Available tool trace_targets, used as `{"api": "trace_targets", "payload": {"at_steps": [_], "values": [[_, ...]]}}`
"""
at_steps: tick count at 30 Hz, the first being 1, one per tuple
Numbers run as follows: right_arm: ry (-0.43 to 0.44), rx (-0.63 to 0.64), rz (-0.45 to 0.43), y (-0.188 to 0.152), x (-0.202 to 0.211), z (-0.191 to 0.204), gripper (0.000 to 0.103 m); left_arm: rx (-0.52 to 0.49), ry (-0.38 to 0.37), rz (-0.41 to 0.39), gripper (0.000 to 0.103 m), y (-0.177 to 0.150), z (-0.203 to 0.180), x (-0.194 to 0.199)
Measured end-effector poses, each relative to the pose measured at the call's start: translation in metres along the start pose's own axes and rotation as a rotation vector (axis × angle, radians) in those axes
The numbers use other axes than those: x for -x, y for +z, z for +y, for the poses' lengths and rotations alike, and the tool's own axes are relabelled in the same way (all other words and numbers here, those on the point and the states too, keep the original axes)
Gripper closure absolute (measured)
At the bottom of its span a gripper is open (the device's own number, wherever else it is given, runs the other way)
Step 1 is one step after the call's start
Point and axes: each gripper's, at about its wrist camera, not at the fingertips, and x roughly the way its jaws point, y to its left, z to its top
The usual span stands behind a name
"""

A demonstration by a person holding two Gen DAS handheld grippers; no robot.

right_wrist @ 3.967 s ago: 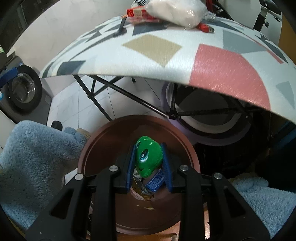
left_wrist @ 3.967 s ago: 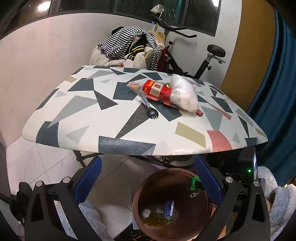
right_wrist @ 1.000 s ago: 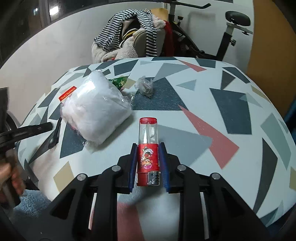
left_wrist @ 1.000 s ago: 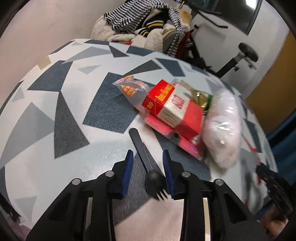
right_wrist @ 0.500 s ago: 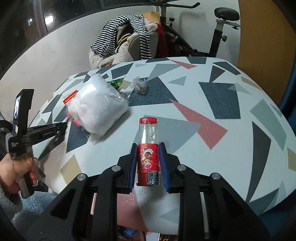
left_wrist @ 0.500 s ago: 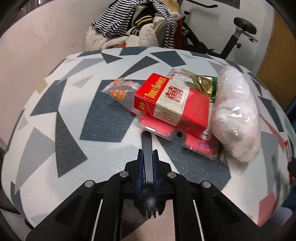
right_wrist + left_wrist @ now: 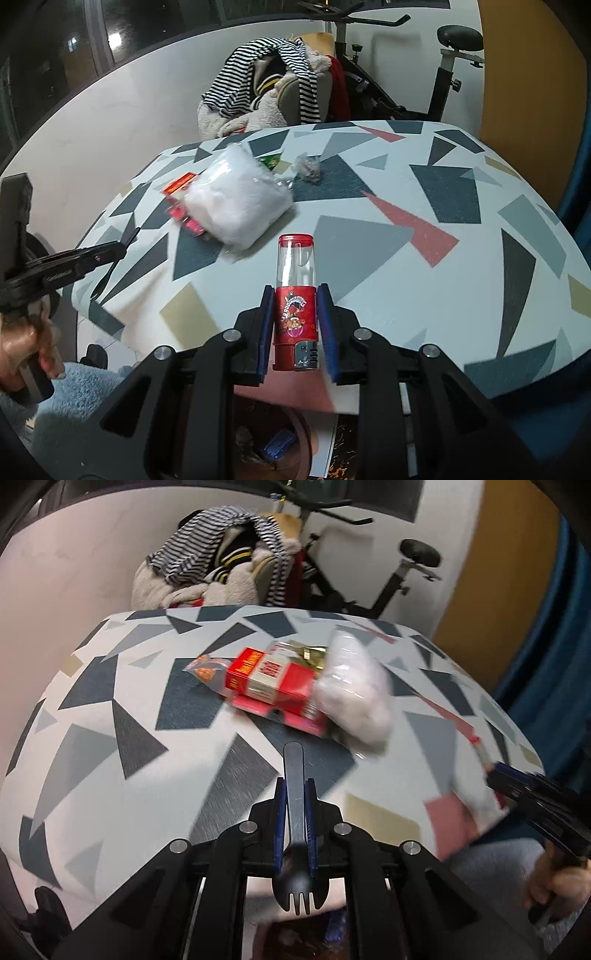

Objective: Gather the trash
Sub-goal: 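Carry the red bottle to the brown bin with the right tool while the left tool grasps the black spork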

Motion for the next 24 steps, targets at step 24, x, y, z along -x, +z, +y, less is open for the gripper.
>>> {"api": "trace_targets", "payload": {"at_steps": [24], "values": [[0.061, 0.085, 0.019, -0.072, 0.025, 0.041, 0.077, -0.082, -0.155, 0.11, 0.093, -0.136, -0.042, 0.034]]}}
